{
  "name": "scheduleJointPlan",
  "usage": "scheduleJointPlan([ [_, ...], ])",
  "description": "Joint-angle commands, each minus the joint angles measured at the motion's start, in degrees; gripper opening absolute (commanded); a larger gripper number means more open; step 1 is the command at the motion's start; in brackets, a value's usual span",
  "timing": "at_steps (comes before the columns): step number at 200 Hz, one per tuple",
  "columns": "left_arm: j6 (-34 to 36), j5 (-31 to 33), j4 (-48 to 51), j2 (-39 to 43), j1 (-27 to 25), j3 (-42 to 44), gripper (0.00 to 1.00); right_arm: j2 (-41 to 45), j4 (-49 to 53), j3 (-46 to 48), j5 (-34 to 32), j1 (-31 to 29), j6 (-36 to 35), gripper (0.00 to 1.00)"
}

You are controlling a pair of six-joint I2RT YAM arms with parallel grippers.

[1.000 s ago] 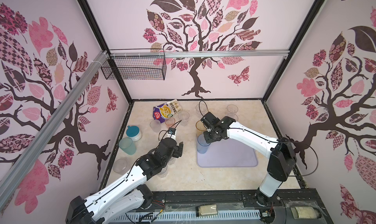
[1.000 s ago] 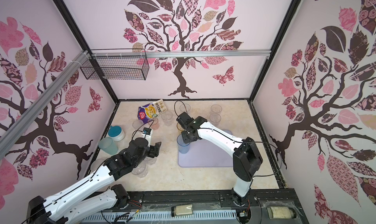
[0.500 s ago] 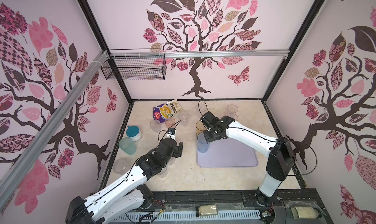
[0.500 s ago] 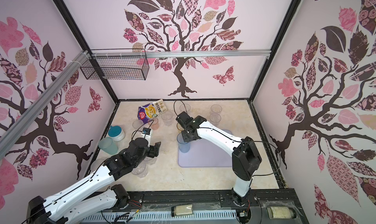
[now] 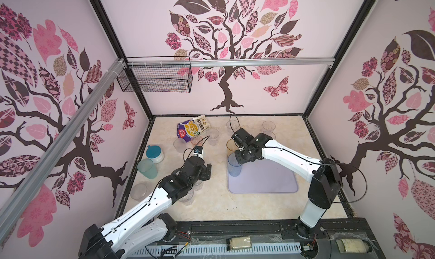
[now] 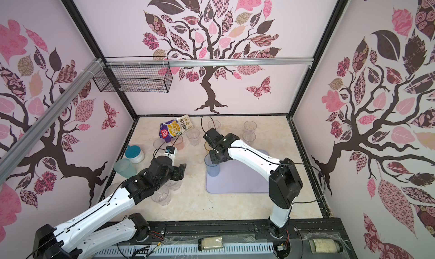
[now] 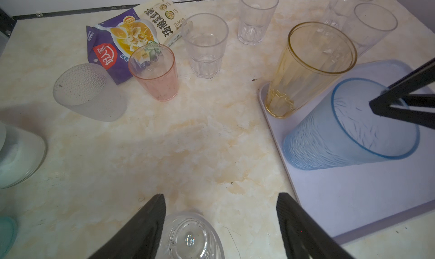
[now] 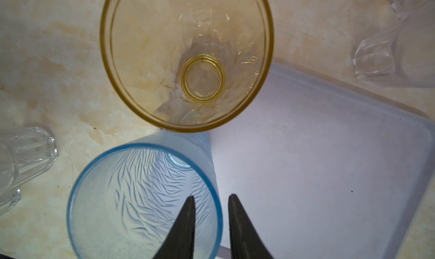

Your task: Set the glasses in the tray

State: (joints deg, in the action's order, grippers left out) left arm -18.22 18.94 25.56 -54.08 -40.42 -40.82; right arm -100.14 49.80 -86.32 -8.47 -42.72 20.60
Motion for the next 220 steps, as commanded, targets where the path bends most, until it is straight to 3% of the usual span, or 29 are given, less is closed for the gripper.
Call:
scheduleJointPlan([
  [1, -0.50, -2.28, 0.80, 0.39, 0.78, -3.29, 0.78, -1.10, 0.30, -1.93, 1.48, 0.96, 0.14, 0.28],
  [52, -0.17, -4.83, 3.67, -1.89, 2.87, -9.29, 0.80, 0.19, 0.30, -2.65, 5.76, 2.20, 0.49, 0.30],
  [80, -1.76, -18.23, 6.19, -4.35, 15.22, -15.16, 0.80, 2.41, 1.07, -3.87, 8.32, 4.36, 0.23, 0.36],
  [97, -2.74, -22.71, 7.25, -6.71, 20.53, -18.16, 0.79, 4.26, 1.66, -4.47, 9.38, 5.98, 0.14, 0.40],
  [163, -6.00, -26.54, 7.48, -20.77, 33.97, -27.21, 0.74, 14.06, -4.63, 3.78, 4.90, 7.83, 2.13, 0.54],
  [220, -9.02, -24.94, 6.33, -19.90, 42.97, -24.90, 0.75, 17.09, -9.68, 12.74, 5.57, 7.92, 4.12, 0.56],
])
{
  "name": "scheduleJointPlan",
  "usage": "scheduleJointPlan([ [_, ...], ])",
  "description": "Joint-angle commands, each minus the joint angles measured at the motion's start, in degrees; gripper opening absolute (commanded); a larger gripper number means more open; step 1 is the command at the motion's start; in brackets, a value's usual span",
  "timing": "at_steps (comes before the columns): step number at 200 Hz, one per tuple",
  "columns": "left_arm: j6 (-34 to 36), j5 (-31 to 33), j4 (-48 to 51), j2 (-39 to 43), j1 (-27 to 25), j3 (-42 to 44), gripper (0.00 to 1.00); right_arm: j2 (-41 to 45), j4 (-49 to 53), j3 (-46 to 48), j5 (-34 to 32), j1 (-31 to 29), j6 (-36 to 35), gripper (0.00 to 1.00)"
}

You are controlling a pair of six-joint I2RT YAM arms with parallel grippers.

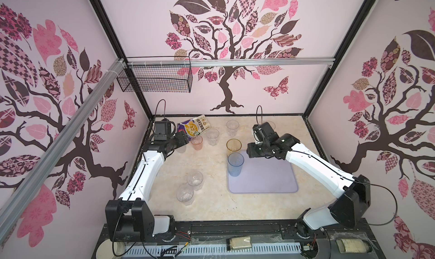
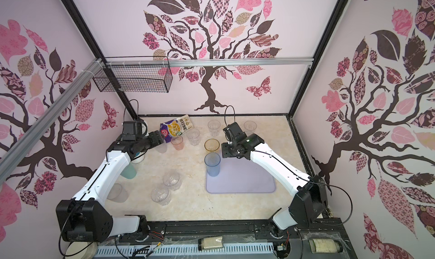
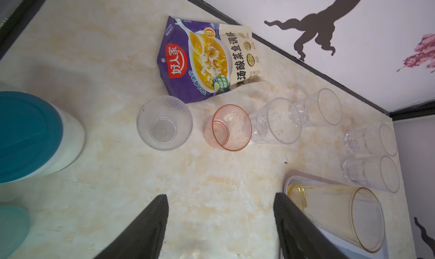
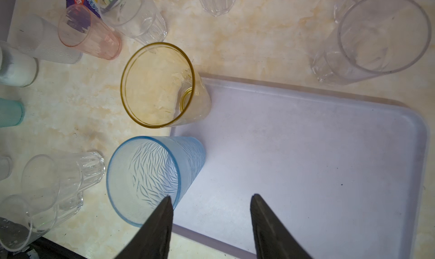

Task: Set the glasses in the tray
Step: 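Move the left gripper over the teal textured glass near the wall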

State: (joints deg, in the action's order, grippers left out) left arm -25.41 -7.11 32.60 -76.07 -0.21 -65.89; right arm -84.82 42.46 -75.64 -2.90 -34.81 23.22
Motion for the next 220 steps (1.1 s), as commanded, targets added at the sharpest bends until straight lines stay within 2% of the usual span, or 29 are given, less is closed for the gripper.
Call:
scheduleJointPlan([
  [1, -1.79, 1.39, -0.66, 2.17, 2.80, 0.20, 0.75, 1.81, -2.45, 2.15, 0.08, 0.05, 1.48, 0.56],
  [43, -1.77, 12.43, 3.81, 5.69, 3.16, 1.81, 0.77, 2.14, -4.15, 4.86, 2.38, 0.01, 1.94, 0.57],
  [58, -3.37, 15.39, 5.51, 8.38, 3.12, 4.04, 0.78, 2.16, -4.35, 5.30, 2.88, 0.00, 1.70, 0.57],
  [94, -2.31, 22.55, 7.73, 14.00, 3.15, 9.27, 0.80, 1.61, -5.36, 5.45, 3.63, 0.02, 0.91, 0.57],
  [135, -1.34, 25.57, 8.38, 15.38, 3.77, 11.02, 0.85, -1.01, -3.59, 2.09, 4.02, 0.00, -0.45, 0.57],
  [166, -2.99, 24.36, 7.39, 15.62, 8.29, 13.47, 0.85, 0.15, -3.59, 2.36, 4.38, 0.00, -0.29, 0.57],
  [220, -5.18, 25.38, 9.00, 9.50, 8.60, 10.35, 0.85, 0.96, -3.70, 4.16, 5.04, 0.00, 0.00, 0.58],
])
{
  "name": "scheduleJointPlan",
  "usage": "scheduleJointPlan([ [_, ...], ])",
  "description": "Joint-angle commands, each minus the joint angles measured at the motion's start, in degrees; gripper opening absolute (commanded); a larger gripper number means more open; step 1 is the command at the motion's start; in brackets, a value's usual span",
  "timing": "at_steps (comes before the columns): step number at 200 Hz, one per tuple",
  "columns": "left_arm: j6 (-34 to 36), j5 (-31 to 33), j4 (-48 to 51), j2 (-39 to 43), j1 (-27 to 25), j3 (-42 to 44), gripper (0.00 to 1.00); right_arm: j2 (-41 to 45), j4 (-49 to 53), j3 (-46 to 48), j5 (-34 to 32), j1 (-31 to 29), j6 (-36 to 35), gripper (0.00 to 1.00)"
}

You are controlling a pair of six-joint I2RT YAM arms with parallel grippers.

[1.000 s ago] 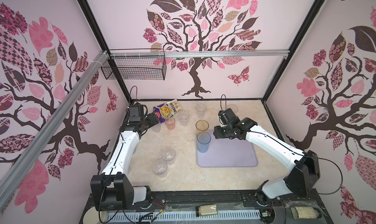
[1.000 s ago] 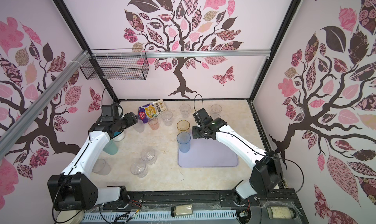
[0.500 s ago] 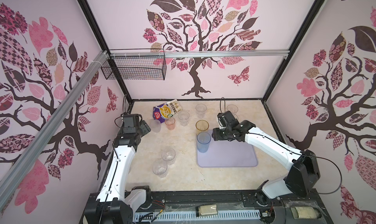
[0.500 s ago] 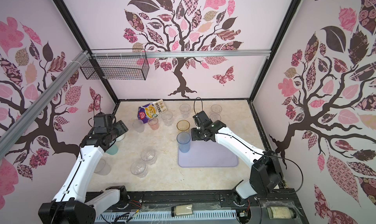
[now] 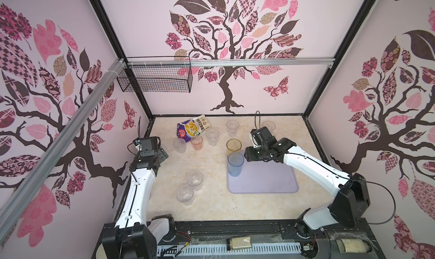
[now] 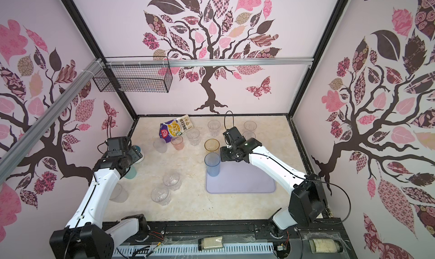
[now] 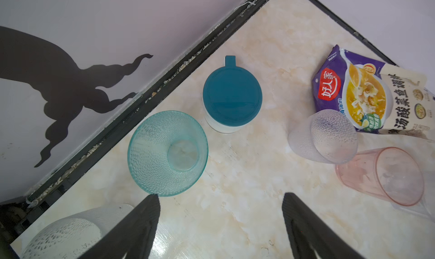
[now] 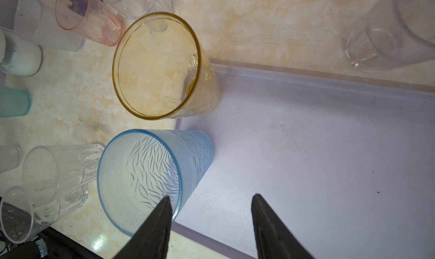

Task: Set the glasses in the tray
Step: 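Move the left gripper over the teal textured glass near the wall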

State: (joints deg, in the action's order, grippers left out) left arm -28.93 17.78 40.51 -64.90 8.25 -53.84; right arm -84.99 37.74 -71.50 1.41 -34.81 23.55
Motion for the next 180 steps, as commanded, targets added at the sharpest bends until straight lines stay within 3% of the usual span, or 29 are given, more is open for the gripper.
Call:
scheduleJointPlan([
  [1, -1.62, 0.49, 1.03, -1.73, 0.12, -1.70, 0.85, 1.19, 1.07, 0.04, 0.76, 0.00, -0.34, 0.58],
  [106, -0.62, 3.77, -3.13, -5.89, 0.56, -0.34, 0.82, 2.36, 1.30, 1.50, 0.46, 0.00, -0.10, 0.58],
  [153, 1.74, 0.89, -5.98, -10.15, 2.59, -2.33, 0.79, 3.12, 1.73, 2.89, -0.24, 0.01, -0.30, 0.58],
  [180, 1.77, -3.96, -8.26, -11.89, 5.90, -0.85, 0.77, 3.61, 1.64, 3.14, -0.65, 0.05, -0.27, 0.58],
])
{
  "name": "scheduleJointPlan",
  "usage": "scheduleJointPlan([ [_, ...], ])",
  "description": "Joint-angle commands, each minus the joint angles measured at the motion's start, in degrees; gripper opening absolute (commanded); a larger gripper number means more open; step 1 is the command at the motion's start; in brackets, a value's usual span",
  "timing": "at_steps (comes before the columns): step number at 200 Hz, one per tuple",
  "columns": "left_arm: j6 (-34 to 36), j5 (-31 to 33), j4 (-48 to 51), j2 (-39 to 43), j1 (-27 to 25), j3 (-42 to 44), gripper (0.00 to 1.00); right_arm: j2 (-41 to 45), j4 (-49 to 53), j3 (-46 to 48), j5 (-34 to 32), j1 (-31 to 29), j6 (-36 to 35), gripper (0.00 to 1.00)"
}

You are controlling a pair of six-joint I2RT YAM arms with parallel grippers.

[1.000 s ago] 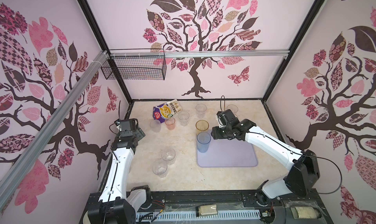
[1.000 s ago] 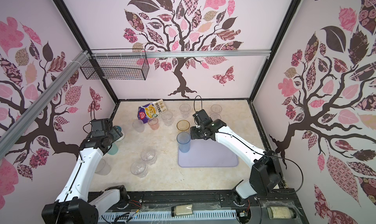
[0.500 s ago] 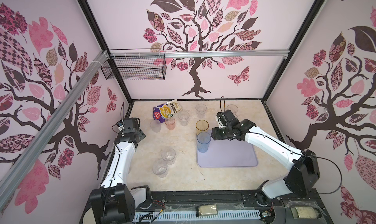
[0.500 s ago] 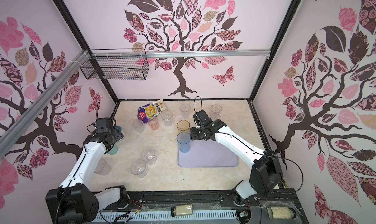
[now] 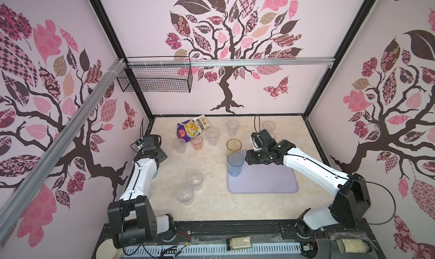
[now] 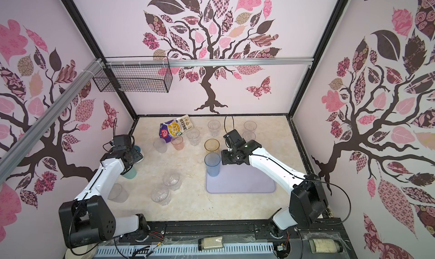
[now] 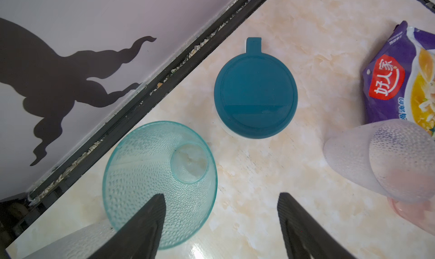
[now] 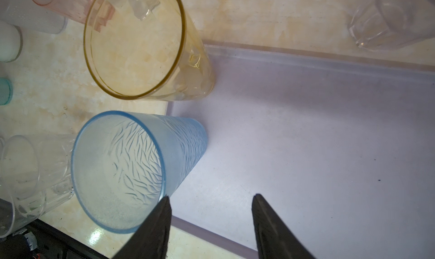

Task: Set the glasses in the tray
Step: 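Move the left gripper over the teal textured glass near the wall, then lower the left gripper onto the teal glass rim and close it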

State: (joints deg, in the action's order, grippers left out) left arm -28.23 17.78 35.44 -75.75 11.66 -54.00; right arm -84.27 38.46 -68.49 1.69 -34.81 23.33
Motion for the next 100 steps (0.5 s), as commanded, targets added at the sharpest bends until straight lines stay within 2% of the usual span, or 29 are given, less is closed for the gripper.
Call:
scheduleJointPlan([
  [1, 1.07, -4.06, -3.23, -1.15, 2.58, -0.68, 0.77, 2.89, 0.92, 0.16, -0.96, 0.07, 0.00, 0.58],
  [64, 1.78, -6.79, -2.39, -6.79, 3.64, -3.31, 0.72, 2.43, 0.21, 0.30, -0.65, 0.06, 0.31, 0.58],
  [88, 1.68, -6.19, -2.28, -7.14, 3.74, -2.78, 0.63, 2.72, -0.04, 0.65, -0.94, 0.00, 0.30, 0.58],
  [100, 1.51, -5.78, -2.14, -7.09, 3.72, -2.75, 0.55, 2.67, -0.14, 0.68, -1.07, 0.01, 0.35, 0.58],
])
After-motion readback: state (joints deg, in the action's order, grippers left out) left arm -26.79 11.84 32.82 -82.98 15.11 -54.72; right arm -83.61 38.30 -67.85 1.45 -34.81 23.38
